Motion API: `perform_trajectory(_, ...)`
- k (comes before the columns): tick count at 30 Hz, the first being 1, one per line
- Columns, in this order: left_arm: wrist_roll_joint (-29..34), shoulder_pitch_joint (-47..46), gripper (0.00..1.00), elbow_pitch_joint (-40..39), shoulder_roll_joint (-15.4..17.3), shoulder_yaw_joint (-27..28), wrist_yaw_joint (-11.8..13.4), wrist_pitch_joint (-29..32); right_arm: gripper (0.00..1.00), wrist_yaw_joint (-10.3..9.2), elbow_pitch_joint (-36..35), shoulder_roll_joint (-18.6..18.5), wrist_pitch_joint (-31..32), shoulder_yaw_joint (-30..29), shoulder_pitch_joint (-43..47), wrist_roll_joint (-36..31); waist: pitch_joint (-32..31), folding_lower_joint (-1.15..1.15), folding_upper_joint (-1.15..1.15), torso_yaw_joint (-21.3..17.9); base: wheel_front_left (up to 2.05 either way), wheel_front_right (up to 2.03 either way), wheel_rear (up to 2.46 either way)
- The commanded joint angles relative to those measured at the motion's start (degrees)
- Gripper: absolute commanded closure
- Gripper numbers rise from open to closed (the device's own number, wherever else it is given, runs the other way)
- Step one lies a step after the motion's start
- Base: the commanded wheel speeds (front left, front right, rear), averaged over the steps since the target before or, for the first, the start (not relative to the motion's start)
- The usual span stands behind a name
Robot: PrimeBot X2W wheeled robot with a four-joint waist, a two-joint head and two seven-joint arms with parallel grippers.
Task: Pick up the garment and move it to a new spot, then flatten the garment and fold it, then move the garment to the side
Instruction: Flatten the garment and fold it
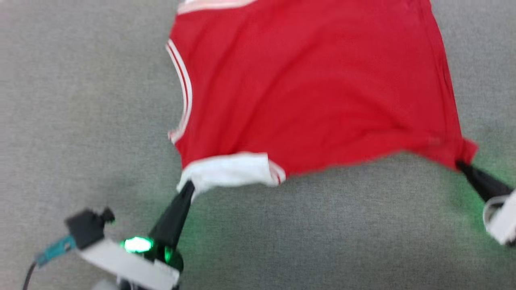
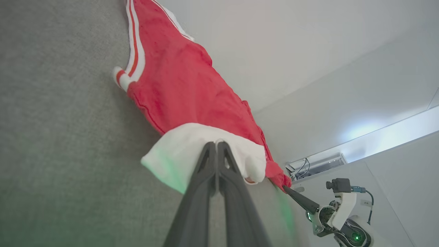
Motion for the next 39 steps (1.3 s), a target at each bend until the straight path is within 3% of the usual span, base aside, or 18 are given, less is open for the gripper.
perform_trajectory(1,1.6,3.5,1.0,-2.4,0.7,0.8,-0.2,0.1,1.0,-0.07,-2.5,-0.4,-0.1,-1.9,4.4,-0.8,-1.9,0.0,0.0,0.9,0.0,0.0,0.0)
perform_trajectory(8,5.4,14.2,1.0,-10.1,4.6,2.8,-0.2,0.0,1.0,-0.07,-13.8,1.0,4.2,-11.9,18.6,-3.6,-2.7,0.0,0.0,0.3,0.0,0.0,0.0)
perform_trajectory(14,7.5,21.5,1.0,-16.9,5.7,6.2,-0.2,0.0,1.0,-0.07,-23.7,5.9,10.4,-22.1,27.7,-7.4,-2.1,0.0,0.0,-0.2,0.0,0.0,0.0)
perform_trajectory(20,8.4,13.9,1.0,-17.2,6.5,4.0,-0.2,0.7,1.0,-0.07,-28.3,12.0,16.2,-27.9,26.1,-10.3,-1.7,0.0,0.0,0.5,0.0,0.0,0.0)
perform_trajectory(30,3.7,-8.1,1.0,-6.1,6.3,0.2,-0.2,5.5,1.0,-0.07,-20.4,16.2,22.1,-28.7,9.3,-12.3,-0.7,0.0,0.0,-0.5,0.0,0.0,0.0)
perform_trajectory(34,0.5,-18.0,1.0,6.5,4.7,-1.5,-0.2,8.7,1.0,-0.07,-12.3,17.7,21.9,-25.7,0.4,-13.9,0.9,0.0,0.0,-1.5,0.0,0.0,0.0)
perform_trajectory(39,0.3,-24.2,1.0,17.3,2.6,-3.6,-0.2,9.0,1.0,-0.07,-5.2,17.6,20.0,-22.0,-4.5,-15.2,3.3,0.0,0.0,-1.8,0.0,0.0,0.0)
